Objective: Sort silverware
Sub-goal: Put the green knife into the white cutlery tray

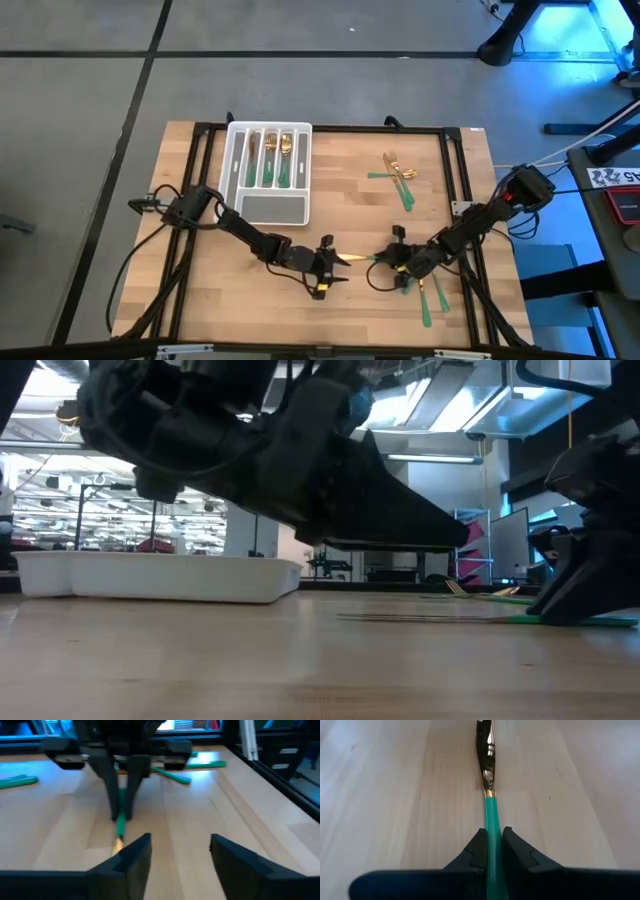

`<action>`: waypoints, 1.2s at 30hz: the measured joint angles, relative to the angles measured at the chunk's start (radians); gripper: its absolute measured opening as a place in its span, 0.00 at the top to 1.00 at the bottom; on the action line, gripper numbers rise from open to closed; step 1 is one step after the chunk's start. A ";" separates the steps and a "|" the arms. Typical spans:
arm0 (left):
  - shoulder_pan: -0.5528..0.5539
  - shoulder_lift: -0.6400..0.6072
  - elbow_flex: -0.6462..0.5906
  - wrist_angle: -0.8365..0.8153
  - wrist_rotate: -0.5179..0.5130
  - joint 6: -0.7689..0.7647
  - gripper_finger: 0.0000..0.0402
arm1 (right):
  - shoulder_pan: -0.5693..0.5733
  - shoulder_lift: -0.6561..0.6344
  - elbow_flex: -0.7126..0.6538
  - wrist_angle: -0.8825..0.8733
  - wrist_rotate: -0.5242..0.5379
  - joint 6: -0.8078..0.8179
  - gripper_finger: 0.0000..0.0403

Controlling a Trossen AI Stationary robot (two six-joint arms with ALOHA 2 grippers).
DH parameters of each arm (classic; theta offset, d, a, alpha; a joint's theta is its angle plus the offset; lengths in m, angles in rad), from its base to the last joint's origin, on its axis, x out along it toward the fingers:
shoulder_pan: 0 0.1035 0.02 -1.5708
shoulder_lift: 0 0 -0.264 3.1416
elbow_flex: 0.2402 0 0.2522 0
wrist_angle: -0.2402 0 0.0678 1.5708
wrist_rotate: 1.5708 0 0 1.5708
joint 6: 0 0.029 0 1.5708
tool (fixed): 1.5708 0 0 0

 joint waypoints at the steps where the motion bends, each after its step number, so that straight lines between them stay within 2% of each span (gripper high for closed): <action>1: 0.002 0.000 0.000 -0.002 -0.003 -0.001 0.49 | 0.000 0.014 0.000 0.023 0.004 0.000 0.92; 5: 0.005 -0.001 0.001 -0.007 -0.003 -0.003 0.43 | 0.000 0.079 0.001 0.131 0.018 -0.002 0.93; 10: -0.003 -0.001 0.003 0.003 -0.036 0.017 0.43 | 0.000 0.131 0.000 0.259 0.033 -0.035 1.00; 16: -0.027 -0.030 0.033 -0.020 -0.158 0.142 0.43 | 0.000 0.137 -0.003 0.301 0.115 -0.050 0.99; 24: -0.046 -0.065 0.039 -0.076 -0.206 0.186 0.43 | 0.000 0.090 -0.003 0.474 0.161 -0.185 0.98; 28: -0.049 -0.065 0.039 -0.098 -0.206 0.167 0.43 | 0.000 0.030 -0.003 0.479 0.188 -0.218 0.88; 31: -0.049 -0.065 0.039 -0.111 -0.208 0.138 0.43 | 0.000 0.003 -0.002 0.474 0.189 -0.226 0.75; 36: -0.048 -0.065 0.039 -0.113 -0.264 0.091 0.43 | -0.010 0.033 0.007 0.444 0.179 -0.200 0.53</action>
